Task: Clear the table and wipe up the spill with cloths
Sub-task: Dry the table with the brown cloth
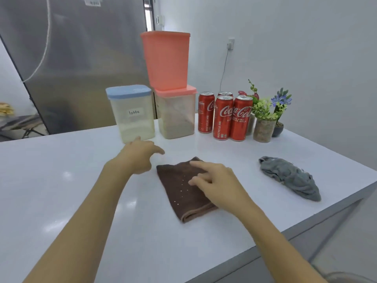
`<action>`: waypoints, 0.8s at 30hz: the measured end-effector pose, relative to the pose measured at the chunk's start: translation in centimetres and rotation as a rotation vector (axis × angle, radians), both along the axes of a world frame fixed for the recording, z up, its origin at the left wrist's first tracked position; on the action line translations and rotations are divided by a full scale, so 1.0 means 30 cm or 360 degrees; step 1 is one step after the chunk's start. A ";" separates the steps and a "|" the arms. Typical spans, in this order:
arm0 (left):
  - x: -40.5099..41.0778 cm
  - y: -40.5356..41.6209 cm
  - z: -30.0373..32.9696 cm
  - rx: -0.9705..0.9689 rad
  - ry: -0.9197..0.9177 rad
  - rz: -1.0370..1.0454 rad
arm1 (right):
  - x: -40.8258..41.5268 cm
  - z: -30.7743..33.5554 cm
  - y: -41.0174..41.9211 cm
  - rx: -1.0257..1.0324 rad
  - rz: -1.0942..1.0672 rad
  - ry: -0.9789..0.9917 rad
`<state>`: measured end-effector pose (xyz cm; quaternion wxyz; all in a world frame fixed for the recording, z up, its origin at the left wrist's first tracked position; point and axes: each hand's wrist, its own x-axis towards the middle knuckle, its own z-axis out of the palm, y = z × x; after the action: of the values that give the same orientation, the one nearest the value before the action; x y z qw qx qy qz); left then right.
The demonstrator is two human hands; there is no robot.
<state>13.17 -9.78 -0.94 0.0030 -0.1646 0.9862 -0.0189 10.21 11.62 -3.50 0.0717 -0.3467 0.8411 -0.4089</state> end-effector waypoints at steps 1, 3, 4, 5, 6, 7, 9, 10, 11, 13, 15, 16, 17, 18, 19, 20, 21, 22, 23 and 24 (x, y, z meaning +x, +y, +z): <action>0.005 0.011 -0.004 0.0018 0.0101 -0.0019 | -0.029 -0.003 -0.005 -0.0025 -0.0113 0.0060; -0.012 0.088 -0.037 0.0221 0.0260 -0.0132 | -0.080 -0.013 -0.017 -0.0112 -0.0343 0.0118; -0.021 0.136 -0.066 0.0337 0.0253 -0.0201 | -0.096 -0.020 -0.026 -0.0152 -0.0431 0.0134; -0.031 0.186 -0.103 0.0432 0.0182 -0.0251 | -0.108 -0.029 -0.033 -0.0171 -0.0466 0.0152; -0.037 0.225 -0.142 0.0474 0.0089 -0.0267 | -0.115 -0.044 -0.043 -0.0162 -0.0432 0.0144; -0.044 0.250 -0.178 0.0464 0.0028 -0.0259 | -0.119 -0.062 -0.051 -0.0114 -0.0343 0.0102; -0.056 0.249 -0.229 0.0401 0.0023 -0.0193 | -0.113 -0.117 -0.062 0.0185 -0.0128 0.0089; -0.060 0.239 -0.237 0.0368 0.0040 -0.0168 | -0.109 -0.146 -0.065 0.0367 -0.0070 0.0145; -0.060 0.231 -0.236 0.0330 0.0050 -0.0149 | -0.106 -0.164 -0.062 0.0499 -0.0047 0.0209; -0.064 0.223 -0.232 0.0281 0.0055 -0.0116 | -0.097 -0.176 -0.047 0.0640 -0.0032 0.0279; -0.070 0.213 -0.225 0.0293 0.0055 -0.0068 | -0.085 -0.173 -0.029 0.0707 -0.0037 0.0269; -0.072 0.204 -0.223 0.0298 0.0061 -0.0038 | -0.078 -0.172 -0.023 0.0750 -0.0041 0.0263; -0.075 0.195 -0.223 0.0302 0.0071 -0.0008 | -0.068 -0.169 -0.016 0.0804 -0.0047 0.0266; -0.076 0.187 -0.221 0.0295 0.0076 0.0023 | -0.058 -0.168 -0.011 0.0857 -0.0060 0.0281; -0.078 0.177 -0.218 0.0276 0.0069 0.0059 | -0.051 -0.166 -0.006 0.0905 -0.0078 0.0311; -0.077 0.167 -0.213 0.0248 0.0053 0.0108 | -0.044 -0.163 -0.001 0.0949 -0.0099 0.0352; -0.073 0.155 -0.206 0.0229 0.0039 0.0173 | -0.036 -0.156 0.002 0.0985 -0.0125 0.0412; -0.067 0.145 -0.197 0.0221 0.0038 0.0242 | -0.032 -0.150 0.003 0.1011 -0.0157 0.0495; -0.063 0.138 -0.186 0.0209 0.0057 0.0286 | -0.026 -0.141 0.001 0.1020 -0.0192 0.0591; -0.059 0.139 -0.177 0.0200 0.0087 0.0290 | -0.020 -0.136 -0.004 0.1014 -0.0213 0.0673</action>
<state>11.40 -5.61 -6.24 -0.0118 -0.2535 0.9661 0.0478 9.60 11.50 -7.59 -0.0259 -0.3280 0.9430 -0.0505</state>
